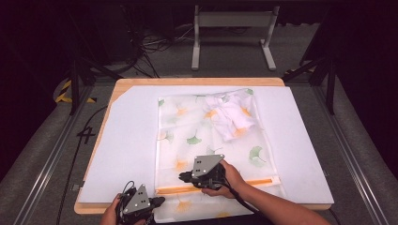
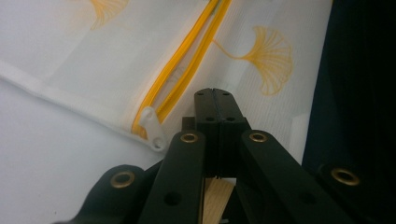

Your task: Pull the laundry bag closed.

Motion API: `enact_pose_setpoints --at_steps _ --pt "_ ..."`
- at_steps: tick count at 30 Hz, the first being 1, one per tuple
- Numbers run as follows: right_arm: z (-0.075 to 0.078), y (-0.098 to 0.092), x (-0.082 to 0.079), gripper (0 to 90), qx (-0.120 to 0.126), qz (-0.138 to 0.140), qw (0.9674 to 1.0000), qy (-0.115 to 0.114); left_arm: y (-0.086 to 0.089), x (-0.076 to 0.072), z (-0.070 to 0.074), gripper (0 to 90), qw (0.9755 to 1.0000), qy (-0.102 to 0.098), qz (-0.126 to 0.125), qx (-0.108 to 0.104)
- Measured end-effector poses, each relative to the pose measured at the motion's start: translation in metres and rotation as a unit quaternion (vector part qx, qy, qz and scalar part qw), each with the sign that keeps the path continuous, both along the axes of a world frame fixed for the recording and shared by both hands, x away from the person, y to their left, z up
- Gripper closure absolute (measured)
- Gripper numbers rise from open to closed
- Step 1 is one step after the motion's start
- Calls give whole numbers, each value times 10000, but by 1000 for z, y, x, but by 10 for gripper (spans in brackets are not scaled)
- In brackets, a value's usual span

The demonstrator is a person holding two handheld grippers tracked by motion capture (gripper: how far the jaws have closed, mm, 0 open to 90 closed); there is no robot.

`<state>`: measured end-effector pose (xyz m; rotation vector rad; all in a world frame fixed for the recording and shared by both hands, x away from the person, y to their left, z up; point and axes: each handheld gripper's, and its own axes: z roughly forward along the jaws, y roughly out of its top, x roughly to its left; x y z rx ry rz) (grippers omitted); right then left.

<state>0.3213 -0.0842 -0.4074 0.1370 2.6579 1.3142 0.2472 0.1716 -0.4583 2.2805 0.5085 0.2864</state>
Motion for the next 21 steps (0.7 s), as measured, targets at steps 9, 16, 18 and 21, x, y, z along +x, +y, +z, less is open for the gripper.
enact_pose_setpoints --at_steps 9,16,18,21 --pt "-6 48 -7 840 -213 408 9989 107 6 -3 -2 897 10000 27 71 -36" --pt "-14 78 -11 818 -422 620 9970 196 6 -6 -3 885 10000 75 31 38" --pt "-18 87 -10 809 -507 647 9963 238 4 -7 -5 881 9999 62 35 139" --pt "-25 97 -10 782 -652 598 9960 151 5 -7 -4 879 9999 88 56 47"
